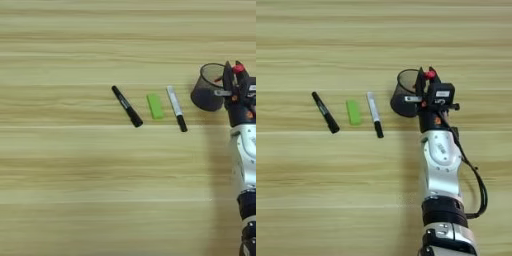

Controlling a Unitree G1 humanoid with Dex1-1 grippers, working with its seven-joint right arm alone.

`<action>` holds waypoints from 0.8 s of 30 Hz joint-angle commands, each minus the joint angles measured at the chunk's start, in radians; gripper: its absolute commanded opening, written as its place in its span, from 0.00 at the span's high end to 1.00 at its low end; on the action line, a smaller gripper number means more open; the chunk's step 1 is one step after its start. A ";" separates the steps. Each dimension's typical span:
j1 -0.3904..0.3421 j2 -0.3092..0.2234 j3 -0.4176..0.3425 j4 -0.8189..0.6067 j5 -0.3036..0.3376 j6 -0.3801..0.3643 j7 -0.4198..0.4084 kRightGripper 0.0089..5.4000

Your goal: Move the objects on the table

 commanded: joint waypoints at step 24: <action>0.110 -0.021 0.031 -0.636 0.169 0.246 0.091 0.86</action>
